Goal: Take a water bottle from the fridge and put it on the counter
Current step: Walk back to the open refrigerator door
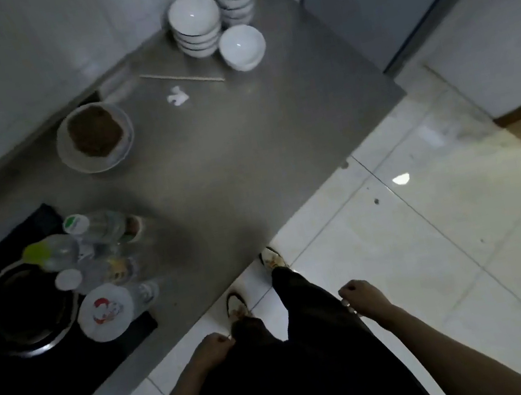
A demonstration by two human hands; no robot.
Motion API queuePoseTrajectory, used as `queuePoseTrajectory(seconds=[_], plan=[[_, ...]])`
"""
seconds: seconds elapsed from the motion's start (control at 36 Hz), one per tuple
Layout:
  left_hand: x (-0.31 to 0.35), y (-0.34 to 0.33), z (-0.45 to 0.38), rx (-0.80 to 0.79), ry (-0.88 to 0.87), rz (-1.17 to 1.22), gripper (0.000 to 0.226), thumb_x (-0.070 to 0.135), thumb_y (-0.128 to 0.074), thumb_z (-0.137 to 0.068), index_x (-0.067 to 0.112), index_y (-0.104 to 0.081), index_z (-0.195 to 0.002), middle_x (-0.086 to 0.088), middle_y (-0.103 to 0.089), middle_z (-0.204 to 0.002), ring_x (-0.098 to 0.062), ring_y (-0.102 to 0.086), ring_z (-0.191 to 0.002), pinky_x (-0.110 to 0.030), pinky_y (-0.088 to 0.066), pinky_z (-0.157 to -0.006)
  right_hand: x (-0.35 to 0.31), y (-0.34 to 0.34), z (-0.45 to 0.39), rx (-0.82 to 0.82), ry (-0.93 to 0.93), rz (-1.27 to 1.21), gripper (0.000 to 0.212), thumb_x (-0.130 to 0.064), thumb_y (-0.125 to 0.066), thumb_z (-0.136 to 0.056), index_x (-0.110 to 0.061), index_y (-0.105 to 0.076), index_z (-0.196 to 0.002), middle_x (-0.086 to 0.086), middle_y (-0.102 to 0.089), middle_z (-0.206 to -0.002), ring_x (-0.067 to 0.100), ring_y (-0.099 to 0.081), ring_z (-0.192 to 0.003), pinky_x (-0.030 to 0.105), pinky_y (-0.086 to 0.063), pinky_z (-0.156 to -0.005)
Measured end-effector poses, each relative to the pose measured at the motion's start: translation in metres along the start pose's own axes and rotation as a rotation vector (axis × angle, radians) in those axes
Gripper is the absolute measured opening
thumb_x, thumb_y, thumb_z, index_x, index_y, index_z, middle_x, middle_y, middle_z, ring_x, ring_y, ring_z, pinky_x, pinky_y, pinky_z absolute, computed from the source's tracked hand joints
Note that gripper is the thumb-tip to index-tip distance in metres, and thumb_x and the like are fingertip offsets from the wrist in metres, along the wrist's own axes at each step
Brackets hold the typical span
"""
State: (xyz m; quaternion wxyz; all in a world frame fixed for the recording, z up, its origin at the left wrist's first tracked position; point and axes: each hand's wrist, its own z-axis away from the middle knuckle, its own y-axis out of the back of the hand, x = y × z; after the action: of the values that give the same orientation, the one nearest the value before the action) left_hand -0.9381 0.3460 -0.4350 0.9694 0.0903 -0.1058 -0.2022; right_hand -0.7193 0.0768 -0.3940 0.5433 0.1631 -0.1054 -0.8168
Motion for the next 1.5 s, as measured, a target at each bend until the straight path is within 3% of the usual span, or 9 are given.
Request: queuePoseTrajectory(seconds=[0.22,0.31,0.39,0.58,0.69,0.89,1.03,1.11,1.5], plan=[[0.094,0.015,-0.028,0.015,-0.103,-0.28,0.041,0.01,-0.05,-0.1,0.018,-0.03,-0.065,-0.012,-0.025,-0.07,-0.02,-0.026,-0.061,-0.031,-0.021,-0.069,0.111,-0.042,0.024,0.042,-0.203,-0.309,0.032,-0.024,-0.053,-0.09,0.0,-0.073,-0.096,0.018,-0.074,-0.099,0.025,-0.066,-0.083,0.035,-0.051,-0.077],[0.158,0.008,-0.035,-0.002,-0.112,-0.356,0.029,0.018,-0.054,-0.098,0.018,-0.046,-0.07,-0.01,-0.049,-0.077,-0.021,-0.044,-0.073,-0.031,-0.031,-0.065,0.15,-0.052,0.031,0.078,-0.282,-0.448,0.031,-0.029,-0.053,-0.093,-0.012,-0.074,-0.108,0.005,-0.074,-0.11,0.019,-0.063,-0.091,0.029,-0.046,-0.079],[0.229,-0.003,-0.043,-0.023,-0.136,-0.398,0.019,0.024,-0.052,-0.1,0.015,-0.068,-0.105,-0.014,-0.069,-0.112,-0.029,-0.065,-0.104,-0.033,-0.049,-0.089,0.178,-0.046,0.027,0.12,-0.341,-0.576,0.03,-0.028,-0.052,-0.095,-0.013,-0.073,-0.11,0.004,-0.074,-0.115,0.018,-0.061,-0.093,0.029,-0.045,-0.082],[0.376,-0.03,-0.045,0.011,-0.291,-0.423,0.027,0.034,-0.051,-0.104,0.022,-0.064,-0.125,-0.006,-0.071,-0.115,-0.026,-0.069,-0.107,-0.036,-0.055,-0.095,0.216,0.036,-0.005,0.033,-0.368,-0.626,0.02,-0.017,-0.052,-0.091,-0.01,-0.069,-0.086,0.008,-0.07,-0.089,0.023,-0.059,-0.078,0.029,-0.044,-0.075],[0.427,-0.038,-0.046,0.01,-0.32,-0.324,0.036,0.028,-0.054,-0.105,0.01,-0.062,-0.135,-0.013,-0.069,-0.119,-0.024,-0.065,-0.102,-0.03,-0.046,-0.084,0.218,0.109,-0.031,0.025,-0.297,-0.682,0.026,-0.014,-0.051,-0.096,0.002,-0.068,-0.106,0.019,-0.074,-0.098,0.027,-0.06,-0.075,0.03,-0.046,-0.066],[0.468,-0.031,-0.057,0.048,-0.198,-0.313,0.014,0.019,-0.055,-0.103,0.011,-0.063,-0.096,-0.013,-0.065,-0.097,-0.023,-0.06,-0.089,-0.03,-0.043,-0.076,0.192,0.262,-0.074,0.169,-0.094,-0.724,0.031,-0.019,-0.052,-0.093,0.004,-0.069,-0.104,0.02,-0.076,-0.104,0.029,-0.065,-0.08,0.037,-0.05,-0.074],[0.507,-0.031,-0.084,0.057,-0.09,-0.353,0.017,0.014,-0.05,-0.105,0.007,-0.053,-0.089,-0.015,-0.05,-0.09,-0.018,-0.045,-0.067,-0.026,-0.027,-0.055,0.19,0.353,-0.106,0.217,-0.001,-0.679,0.032,-0.026,-0.052,-0.094,-0.006,-0.07,-0.111,0.008,-0.075,-0.106,0.03,-0.072,-0.098,0.046,-0.057,-0.091],[0.548,-0.037,-0.096,0.036,-0.034,-0.32,0.011,0.015,-0.052,-0.103,0.009,-0.053,-0.094,-0.015,-0.053,-0.093,-0.022,-0.049,-0.081,-0.027,-0.027,-0.059,0.211,0.39,-0.122,0.226,-0.041,-0.685,0.03,-0.026,-0.052,-0.093,-0.007,-0.07,-0.108,0.008,-0.075,-0.104,0.032,-0.072,-0.098,0.044,-0.057,-0.086],[0.953,-0.152,-0.091,-0.061,-0.437,-0.52,0.025,0.023,-0.053,-0.099,0.004,-0.069,-0.1,-0.016,-0.064,-0.093,-0.026,-0.058,-0.087,-0.032,-0.04,-0.076,0.374,0.502,-0.117,0.15,-0.417,-0.908,0.02,-0.012,-0.051,-0.096,0.001,-0.065,-0.091,0.018,-0.072,-0.086,0.027,-0.06,-0.07,0.034,-0.045,-0.065]])
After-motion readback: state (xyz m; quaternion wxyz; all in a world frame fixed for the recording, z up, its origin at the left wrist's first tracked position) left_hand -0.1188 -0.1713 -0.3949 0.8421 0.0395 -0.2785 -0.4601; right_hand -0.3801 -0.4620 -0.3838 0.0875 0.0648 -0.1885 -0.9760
